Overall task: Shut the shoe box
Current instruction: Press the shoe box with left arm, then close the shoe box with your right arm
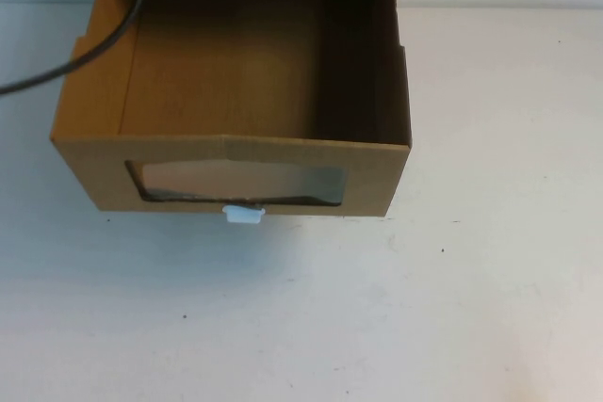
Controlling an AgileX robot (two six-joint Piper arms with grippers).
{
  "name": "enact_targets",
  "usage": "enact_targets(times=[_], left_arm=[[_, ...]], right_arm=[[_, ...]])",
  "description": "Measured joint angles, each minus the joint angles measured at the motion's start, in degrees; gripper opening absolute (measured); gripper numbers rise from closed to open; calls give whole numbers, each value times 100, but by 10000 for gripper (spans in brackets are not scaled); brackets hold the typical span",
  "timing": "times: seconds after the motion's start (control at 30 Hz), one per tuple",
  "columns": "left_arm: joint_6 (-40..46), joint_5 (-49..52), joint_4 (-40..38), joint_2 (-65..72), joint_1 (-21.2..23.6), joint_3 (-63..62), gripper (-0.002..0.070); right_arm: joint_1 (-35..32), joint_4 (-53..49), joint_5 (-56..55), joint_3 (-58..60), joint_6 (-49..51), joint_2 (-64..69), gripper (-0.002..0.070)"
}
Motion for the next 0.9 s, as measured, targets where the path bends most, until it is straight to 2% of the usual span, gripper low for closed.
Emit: enact_targets(times=[0.17, 0.37, 0.47, 0.67, 0.77, 0.9], left_arm=[[726, 1331, -745, 1880, 0, -2378, -2], [769, 2241, -964, 3545, -21, -4256, -2], [734, 2463, -1141, 4063, -49, -4816, -2], [745, 2545, -1411, 4341, -52, -5017, -2], [753, 2569, -1411, 4341, -52, -5017, -2], [753, 2618, -1411, 4341, -52, -5030, -2]], right_arm=[[0, 0, 0, 0, 0, 0, -13], [0, 0, 0, 0, 0, 0, -13], [0, 0, 0, 0, 0, 0, -13], [0, 86, -78, 0, 0, 0, -13], [0, 876, -546, 0, 0, 0, -13], [0, 2783, -1211, 0, 0, 0, -13]])
